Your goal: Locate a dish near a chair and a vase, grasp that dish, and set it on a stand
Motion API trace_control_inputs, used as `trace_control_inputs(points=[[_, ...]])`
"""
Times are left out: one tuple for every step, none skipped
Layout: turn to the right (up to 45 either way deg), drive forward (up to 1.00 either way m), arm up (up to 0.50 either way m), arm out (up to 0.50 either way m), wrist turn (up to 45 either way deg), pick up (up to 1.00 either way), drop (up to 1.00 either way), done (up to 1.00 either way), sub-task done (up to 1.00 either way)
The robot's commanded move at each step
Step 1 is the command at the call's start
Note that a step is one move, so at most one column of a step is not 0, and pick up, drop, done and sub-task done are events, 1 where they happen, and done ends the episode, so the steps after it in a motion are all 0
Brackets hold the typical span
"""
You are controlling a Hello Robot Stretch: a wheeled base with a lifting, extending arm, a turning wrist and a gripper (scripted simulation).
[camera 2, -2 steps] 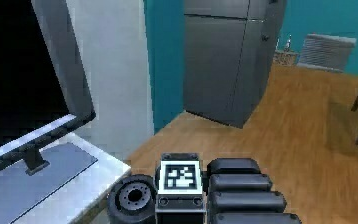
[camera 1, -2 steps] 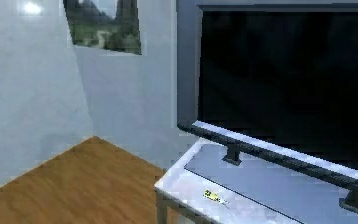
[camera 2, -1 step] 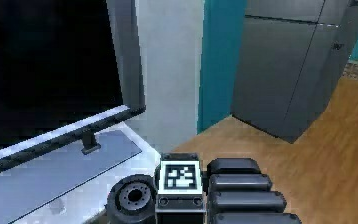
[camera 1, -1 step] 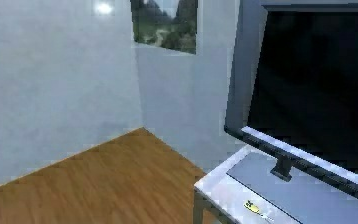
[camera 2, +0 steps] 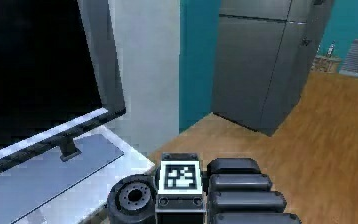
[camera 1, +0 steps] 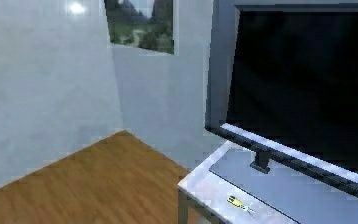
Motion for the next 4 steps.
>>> trace_control_inputs(points=[[45.0,0.00,0.00,0.00,0.0,0.00,0.00,0.00,0.00],[39.0,0.00,0.00,0.00,0.0,0.00,0.00,0.00,0.00],[0.0,0.20,0.00,0.00,0.0,0.00,0.00,0.00,0.00],[-45.0,0.00,0.00,0.00,0.0,0.00,0.00,0.00,0.00]])
